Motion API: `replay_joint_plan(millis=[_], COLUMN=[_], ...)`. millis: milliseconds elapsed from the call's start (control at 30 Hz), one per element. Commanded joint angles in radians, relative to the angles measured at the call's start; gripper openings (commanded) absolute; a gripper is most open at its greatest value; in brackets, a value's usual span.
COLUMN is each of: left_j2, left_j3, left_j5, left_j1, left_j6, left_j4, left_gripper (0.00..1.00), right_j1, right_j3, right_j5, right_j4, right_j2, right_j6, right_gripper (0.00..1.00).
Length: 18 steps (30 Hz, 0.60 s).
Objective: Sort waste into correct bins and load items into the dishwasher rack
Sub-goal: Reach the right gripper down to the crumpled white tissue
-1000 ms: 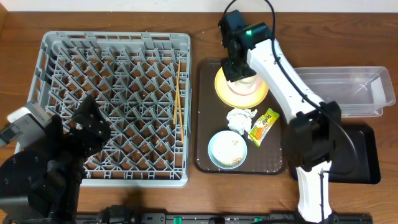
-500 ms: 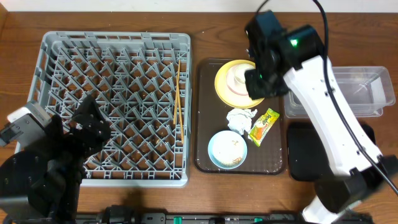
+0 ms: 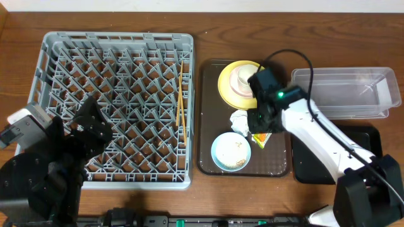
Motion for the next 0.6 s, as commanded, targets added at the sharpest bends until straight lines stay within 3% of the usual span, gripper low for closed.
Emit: replay_joint_plan(millis=[0,100,200,367,567], left_j2=[-0.002,-0.002,-0.002,-0.002,-0.002], left_j3=[0.013,0.013,0.013,0.013,0.013], left_j5=[0.010,0.010,0.010,0.010,0.010], left_j1=[0.006,0.006,0.006,0.006,0.006], left_j6=[0.006,0.006,0.006,0.006,0.006], left_j4=[0.000,0.000,0.000,0.000,0.000], left_gripper=[0.89,0.89,0.89,0.89,0.89], right_j1=[-0.006,-0.006,-0.005,0.002,0.008], right_j3=[-0.047,-0.055,-0.055,-0.063,-0.143], right_j5=[-0.010,-0.010,-0.011,-0.013,-0.027], right_j4=[0.070,0.124,0.160,0.207,0.353], right_j2=[-0.010,-0.010,-0.010,0.003,0.042], right_j6=[0.019,0.019,0.020,0.020,0.020], right_gripper=[0.44,0.62,0.69,0.74,0.73])
